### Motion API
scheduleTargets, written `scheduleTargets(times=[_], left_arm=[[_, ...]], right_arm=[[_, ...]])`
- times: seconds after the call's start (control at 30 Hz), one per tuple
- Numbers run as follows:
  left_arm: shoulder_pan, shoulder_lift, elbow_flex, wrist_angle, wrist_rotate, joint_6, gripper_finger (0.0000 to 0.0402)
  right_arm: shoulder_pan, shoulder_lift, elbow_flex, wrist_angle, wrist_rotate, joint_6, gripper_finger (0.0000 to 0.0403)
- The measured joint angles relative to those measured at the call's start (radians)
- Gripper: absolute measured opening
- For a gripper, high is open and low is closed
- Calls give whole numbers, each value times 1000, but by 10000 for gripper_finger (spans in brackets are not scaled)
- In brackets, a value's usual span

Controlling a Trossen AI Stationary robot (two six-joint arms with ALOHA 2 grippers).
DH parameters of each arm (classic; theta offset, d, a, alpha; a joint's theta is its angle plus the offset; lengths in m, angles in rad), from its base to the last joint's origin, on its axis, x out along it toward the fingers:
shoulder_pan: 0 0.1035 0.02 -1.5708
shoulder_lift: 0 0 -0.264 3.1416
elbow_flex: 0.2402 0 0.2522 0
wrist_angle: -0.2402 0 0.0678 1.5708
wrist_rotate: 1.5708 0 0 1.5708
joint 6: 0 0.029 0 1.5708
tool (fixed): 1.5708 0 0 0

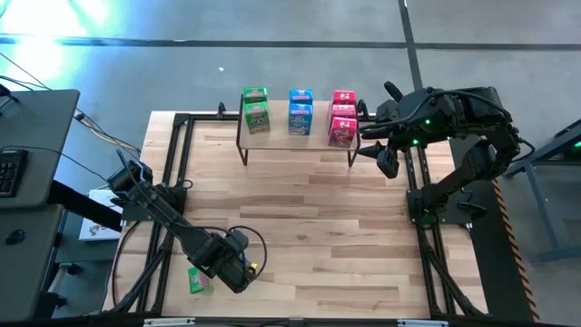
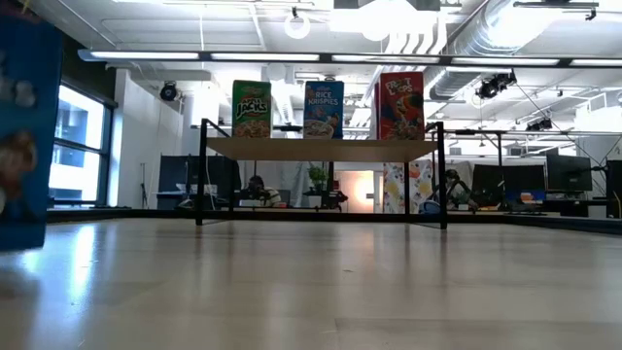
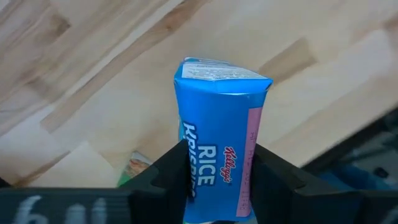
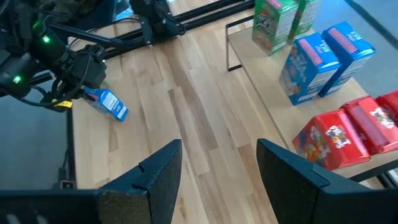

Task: Stack cereal on shelf
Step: Put the blue cereal box on the shelf

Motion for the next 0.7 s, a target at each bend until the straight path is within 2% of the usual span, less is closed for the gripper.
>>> scheduleTargets(times=[0.17, 0.7], left_arm=[[23, -1, 67, -2, 1, 96, 127], [206, -3, 279, -15, -2, 610, 127]], right_arm=[[0, 0, 0, 0, -63, -6, 200], [0, 1, 0, 0, -65, -97, 201]])
